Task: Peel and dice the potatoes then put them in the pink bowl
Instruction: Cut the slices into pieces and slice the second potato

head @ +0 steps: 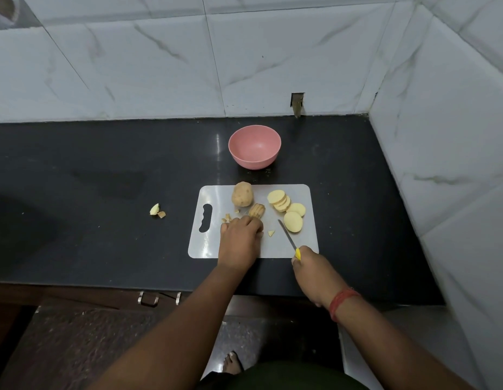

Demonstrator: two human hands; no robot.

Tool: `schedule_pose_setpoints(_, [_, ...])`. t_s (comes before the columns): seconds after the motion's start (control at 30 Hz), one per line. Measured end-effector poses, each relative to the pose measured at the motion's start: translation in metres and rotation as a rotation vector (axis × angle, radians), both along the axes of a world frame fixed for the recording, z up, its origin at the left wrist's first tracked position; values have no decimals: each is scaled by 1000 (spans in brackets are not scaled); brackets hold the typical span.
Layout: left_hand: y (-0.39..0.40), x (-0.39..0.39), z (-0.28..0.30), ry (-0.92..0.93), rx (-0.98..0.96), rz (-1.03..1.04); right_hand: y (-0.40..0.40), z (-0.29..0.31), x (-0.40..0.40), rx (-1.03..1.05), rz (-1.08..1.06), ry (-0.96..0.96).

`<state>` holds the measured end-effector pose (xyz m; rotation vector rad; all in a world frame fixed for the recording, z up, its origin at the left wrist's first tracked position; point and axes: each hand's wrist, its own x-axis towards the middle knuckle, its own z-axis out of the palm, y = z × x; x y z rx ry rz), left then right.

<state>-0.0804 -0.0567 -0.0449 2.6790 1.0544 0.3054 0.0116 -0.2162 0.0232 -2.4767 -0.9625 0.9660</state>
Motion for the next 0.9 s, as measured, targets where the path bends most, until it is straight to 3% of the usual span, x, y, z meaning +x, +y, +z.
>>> schedule_pose_setpoints(0.3, [0,-17,-11,-102,-111,17,5,-3,1,-4,8,19])
schedule_pose_setpoints(0.6, [3,-2,-4,-44,-146,45,11,-4,-3,-18,22,13])
schedule_pose_setpoints(0.9, [5,0,-7,27,39,-92,12,-3,-1,3,17,7])
